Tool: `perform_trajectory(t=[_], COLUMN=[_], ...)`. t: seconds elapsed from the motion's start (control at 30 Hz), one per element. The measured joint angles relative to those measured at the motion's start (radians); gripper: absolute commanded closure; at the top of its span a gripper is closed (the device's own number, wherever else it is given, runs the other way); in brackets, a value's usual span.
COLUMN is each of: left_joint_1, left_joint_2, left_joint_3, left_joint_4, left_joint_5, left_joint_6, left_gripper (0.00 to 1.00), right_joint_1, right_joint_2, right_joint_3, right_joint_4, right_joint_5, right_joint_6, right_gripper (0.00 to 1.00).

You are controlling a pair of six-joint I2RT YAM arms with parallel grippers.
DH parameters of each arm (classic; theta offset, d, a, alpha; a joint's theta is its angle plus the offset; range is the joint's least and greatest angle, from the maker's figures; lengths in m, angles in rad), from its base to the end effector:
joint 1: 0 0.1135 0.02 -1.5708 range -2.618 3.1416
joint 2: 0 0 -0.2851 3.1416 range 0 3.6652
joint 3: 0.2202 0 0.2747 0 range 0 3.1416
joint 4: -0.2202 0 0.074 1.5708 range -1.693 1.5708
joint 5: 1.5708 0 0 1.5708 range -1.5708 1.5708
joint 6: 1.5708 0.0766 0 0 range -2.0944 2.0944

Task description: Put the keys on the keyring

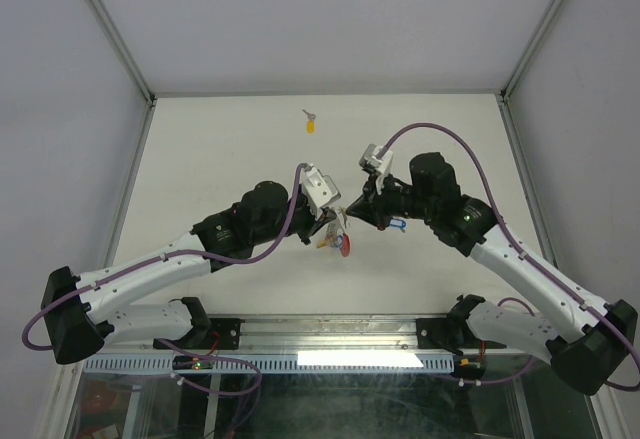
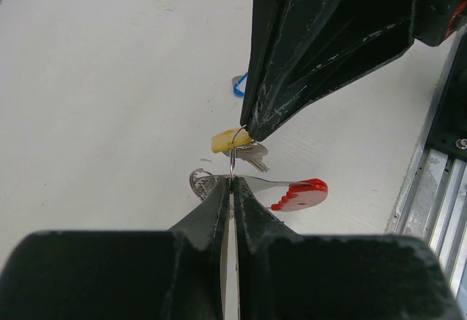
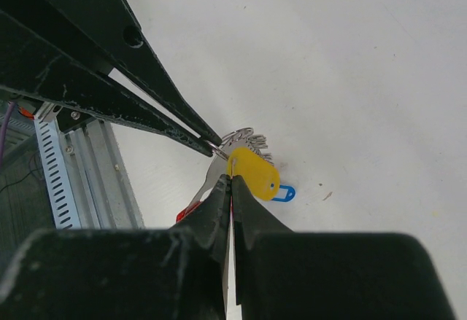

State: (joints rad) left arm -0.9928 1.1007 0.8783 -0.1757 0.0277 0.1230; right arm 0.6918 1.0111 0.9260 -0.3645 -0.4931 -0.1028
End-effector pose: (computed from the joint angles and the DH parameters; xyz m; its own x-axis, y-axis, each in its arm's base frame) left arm 0.1645 -0.2561 0.3087 -0.1058 0.3866 -0.9162 0.8707 0.4809 0.1024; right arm 0.1834 0.1990 0.3306 -0.2416 -0.3175 -0.9170 -0.9199 0.3758 0.1122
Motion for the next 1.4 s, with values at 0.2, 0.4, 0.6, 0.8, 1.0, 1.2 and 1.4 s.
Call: perform_trajectory(t=[0.2,0.4,0.6,0.8,1.0,1.2,1.4], left_joint_1=[0.000,0.000,0.000,0.000,0.000,0.000,0.000], left_joint_2=[0.000,0.000,0.001,0.002,0.005,0.005,0.005], left_joint_3=[0.000,0.000,0.000,0.000,0.000,0.000,0.000], left_joint_4=[0.000,0.000,-0.001,-0.001,-0.003,-0.003,-0.003], left_joint_5=[0.000,0.000,0.000,0.000,0.000,0.000,0.000], left_joint_6=[0.000,0.000,0.000,0.000,0.000,0.000,0.000], left_gripper=[1.00,1.00,1.00,1.00,1.00,1.00,1.00], right_joint_1=[0.001,0.001,0.004,0.007,0.011,0.011,0.011], right_joint_2=[-0.008,-0.006,0.012,0.034,0.044,0.043,0.029], right_joint_3=[0.013,0.034,0.051,0.052,0.052,0.052,0.051], right_joint_4=[-0.024,-0.038,-0.037,-0.039,-0.042,-0.032,-0.005], right_joint_5=[0.004,-0.022,-0.049,-0.063,-0.064,-0.061,-0.044], right_joint_6=[-0.006,-0.010,-0.011,-0.012,-0.011,-0.007,0.010], right_gripper=[1.00,1.00,1.00,1.00,1.00,1.00,1.00])
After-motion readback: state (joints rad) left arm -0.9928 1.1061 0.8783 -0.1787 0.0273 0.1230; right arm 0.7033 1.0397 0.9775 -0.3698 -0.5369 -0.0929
